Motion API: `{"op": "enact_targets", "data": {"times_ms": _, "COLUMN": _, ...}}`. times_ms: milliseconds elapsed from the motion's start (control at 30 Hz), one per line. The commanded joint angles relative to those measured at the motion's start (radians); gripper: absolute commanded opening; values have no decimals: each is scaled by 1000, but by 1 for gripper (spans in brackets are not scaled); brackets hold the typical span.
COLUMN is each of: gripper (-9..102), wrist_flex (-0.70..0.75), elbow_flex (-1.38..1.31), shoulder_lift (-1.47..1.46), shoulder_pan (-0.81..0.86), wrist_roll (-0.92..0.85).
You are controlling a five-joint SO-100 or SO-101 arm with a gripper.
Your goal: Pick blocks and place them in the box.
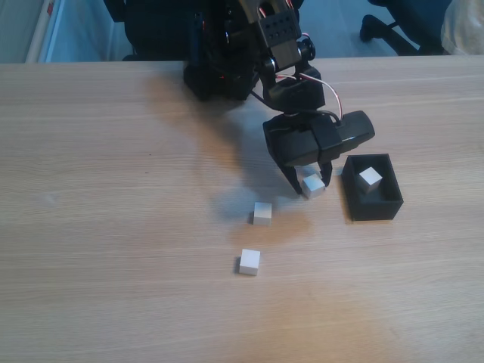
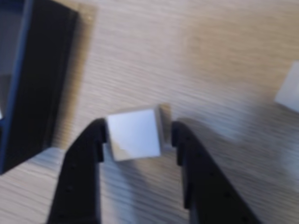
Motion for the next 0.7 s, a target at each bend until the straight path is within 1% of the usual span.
{"op": "enact_targets", "data": {"times_ms": 0, "gripper": 11, "wrist_flex": -21, "elbow_flex": -12, "shoulder_lift": 3, "shoulder_pan": -3, "wrist_roll": -11}}
{"op": "enact_targets", "data": {"times_ms": 67, "gripper": 4, "wrist_flex": -28, "elbow_flex": -12, "shoulder_lift": 2, "shoulder_pan": -3, "wrist_roll": -3}}
{"op": "enact_targets", "data": {"times_ms": 133, "gripper": 0, "wrist_flex": -32, "elbow_flex": -12, "shoulder_lift": 0, "shoulder_pan": -3, "wrist_roll": 0}}
{"op": "enact_targets", "data": {"times_ms": 400, "gripper": 0, "wrist_flex": -15, "elbow_flex": -23, "shoulder_lift": 21, "shoulder_pan": -3, "wrist_roll": -32}}
{"op": "enact_targets", "data": {"times_ms": 667, "gripper": 0, "wrist_flex": 153, "elbow_flex": -201, "shoulder_lift": 115, "shoulder_pan": -31, "wrist_roll": -132}}
